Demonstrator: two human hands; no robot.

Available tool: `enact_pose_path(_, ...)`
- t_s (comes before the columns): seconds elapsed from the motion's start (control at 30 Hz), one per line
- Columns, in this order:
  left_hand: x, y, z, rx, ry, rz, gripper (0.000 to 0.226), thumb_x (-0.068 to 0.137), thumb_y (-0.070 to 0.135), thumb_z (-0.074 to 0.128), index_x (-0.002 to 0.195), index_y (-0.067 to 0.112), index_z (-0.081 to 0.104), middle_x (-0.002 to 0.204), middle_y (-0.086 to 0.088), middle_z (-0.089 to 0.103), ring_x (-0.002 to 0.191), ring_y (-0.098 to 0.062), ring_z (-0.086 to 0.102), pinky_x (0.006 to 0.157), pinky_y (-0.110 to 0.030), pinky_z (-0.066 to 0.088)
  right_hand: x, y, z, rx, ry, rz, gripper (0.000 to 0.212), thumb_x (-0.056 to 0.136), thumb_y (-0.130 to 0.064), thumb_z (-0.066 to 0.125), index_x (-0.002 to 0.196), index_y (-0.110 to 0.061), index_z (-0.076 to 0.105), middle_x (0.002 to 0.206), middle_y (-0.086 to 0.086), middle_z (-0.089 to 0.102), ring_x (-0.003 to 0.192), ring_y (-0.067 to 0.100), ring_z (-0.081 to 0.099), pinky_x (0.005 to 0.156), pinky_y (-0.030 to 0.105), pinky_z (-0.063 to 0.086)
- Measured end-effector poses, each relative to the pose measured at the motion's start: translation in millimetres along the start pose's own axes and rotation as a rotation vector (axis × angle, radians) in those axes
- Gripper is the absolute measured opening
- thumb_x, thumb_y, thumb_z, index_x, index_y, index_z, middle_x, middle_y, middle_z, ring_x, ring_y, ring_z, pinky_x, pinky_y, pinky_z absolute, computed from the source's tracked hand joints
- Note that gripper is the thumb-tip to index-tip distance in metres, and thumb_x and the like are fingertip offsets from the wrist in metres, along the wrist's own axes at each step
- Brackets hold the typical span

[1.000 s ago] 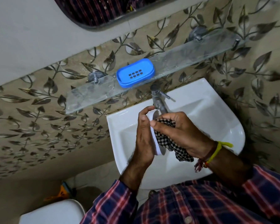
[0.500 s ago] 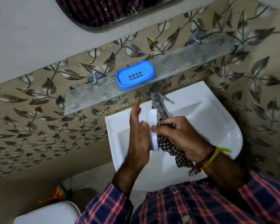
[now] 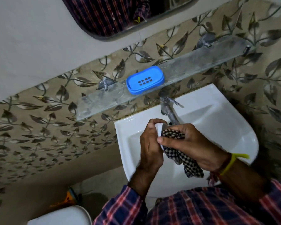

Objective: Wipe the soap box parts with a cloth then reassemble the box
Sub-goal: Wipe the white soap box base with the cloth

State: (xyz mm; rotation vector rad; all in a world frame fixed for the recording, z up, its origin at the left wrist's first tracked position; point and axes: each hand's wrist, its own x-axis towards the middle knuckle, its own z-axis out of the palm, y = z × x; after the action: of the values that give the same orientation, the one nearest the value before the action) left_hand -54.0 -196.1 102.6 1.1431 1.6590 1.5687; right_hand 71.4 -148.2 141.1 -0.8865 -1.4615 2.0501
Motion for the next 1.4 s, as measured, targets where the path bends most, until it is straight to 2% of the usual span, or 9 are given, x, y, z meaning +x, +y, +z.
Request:
enact_pose_path(0.1,0.8,1.9,2.8,-0.161,-0.058,-0.148,0.07,0.096,0.071,0.025,0.121,0.012,0.055,0.086,-0.001,0.074,0.08,-0.02,0.073,0.066,-0.034,0.058,4.6,-2.1,-0.7,0.054,0.133,0.019,0.031,0.085,-0.017,0.076,0.088,0.012,0.066,0.071,0.024,0.065,0.064,0.028,0.061,0.06,0.035,0.05)
enact_pose_path(0.27,-22.1,-2.3,6.0,-0.26,-0.193,-0.065,0.046,0.106,0.03,0.017,0.139,0.009,0.04,0.119,-0.01,0.069,0.108,-0.029,0.068,0.091,-0.038,0.055,7.7,-0.1,-0.3,0.211,0.178,0.07,0.025,0.087,-0.017,0.073,0.091,0.007,0.072,0.083,0.024,0.07,0.071,0.03,0.067,0.065,0.033,0.055)
enact_pose_path(0.53,-6.7,-0.7,6.3,-0.439,-0.005,-0.463,0.074,0.094,0.073,0.027,0.109,0.021,0.076,0.098,-0.008,0.079,0.092,-0.022,0.076,0.067,-0.029,0.06,-3.7,-3.8,0.6,-0.278,-0.009,-0.163,0.005,0.091,-0.012,0.07,0.092,-0.007,0.073,0.086,0.014,0.075,0.084,0.019,0.073,0.077,0.034,0.059)
enact_pose_path(0.63,3.6,0.1,-0.1,-0.579,0.003,-0.601,0.08,0.074,0.086,0.042,0.099,0.021,0.081,0.096,-0.012,0.078,0.09,-0.027,0.076,0.074,-0.037,0.06,-8.5,-4.3,-2.1,-0.547,-0.097,-0.159,0.016,0.084,-0.005,0.071,0.098,-0.012,0.076,0.093,0.004,0.071,0.088,0.014,0.069,0.08,0.029,0.056)
enact_pose_path(0.73,9.8,1.0,-8.1,-0.658,-0.013,-0.69,0.094,0.06,0.09,0.045,0.119,0.022,0.071,0.115,-0.016,0.074,0.106,-0.035,0.07,0.092,-0.05,0.055,-12.4,-11.1,-7.7,-0.758,0.107,-0.289,0.026,0.081,-0.011,0.077,0.106,-0.019,0.076,0.101,-0.009,0.071,0.094,0.004,0.065,0.082,0.01,0.05)
enact_pose_path(0.9,-4.5,-5.3,5.0,-0.694,-0.085,-0.697,0.085,0.083,0.08,0.035,0.125,0.016,0.07,0.131,-0.017,0.067,0.126,-0.035,0.059,0.11,-0.047,0.044,-4.1,-13.7,0.7,-1.048,0.284,-0.395,0.031,0.082,-0.024,0.077,0.113,-0.023,0.072,0.108,0.0,0.076,0.1,0.025,0.068,0.089,0.038,0.055)
enact_pose_path(1.0,-8.1,-11.1,10.8,-0.756,-0.145,-0.681,0.075,0.098,0.068,0.023,0.119,0.018,0.075,0.126,-0.01,0.071,0.12,-0.023,0.065,0.096,-0.032,0.054,-3.5,-4.7,9.5,-1.088,0.292,-0.432,0.022,0.086,-0.019,0.07,0.108,-0.021,0.074,0.107,0.001,0.074,0.099,0.027,0.066,0.086,0.036,0.052)
enact_pose_path(1.27,-14.8,-20.2,5.2,-0.814,-0.173,-0.607,0.075,0.104,0.059,0.013,0.122,0.016,0.073,0.128,-0.007,0.07,0.123,-0.019,0.063,0.097,-0.028,0.052,1.2,5.6,8.3,-1.213,0.312,-0.583,0.021,0.075,-0.006,0.075,0.091,-0.018,0.078,0.096,-0.001,0.076,0.088,0.011,0.053,0.077,0.021,0.036)
enact_pose_path(1.4,-9.7,-20.6,-8.3,-0.801,-0.158,-0.658,0.08,0.091,0.077,0.034,0.119,0.014,0.074,0.123,-0.013,0.071,0.116,-0.026,0.067,0.094,-0.036,0.054,-4.4,13.4,16.3,-1.154,0.173,-0.641,0.022,0.072,-0.007,0.072,0.089,-0.02,0.078,0.098,-0.005,0.076,0.09,0.018,0.066,0.082,0.03,0.05)
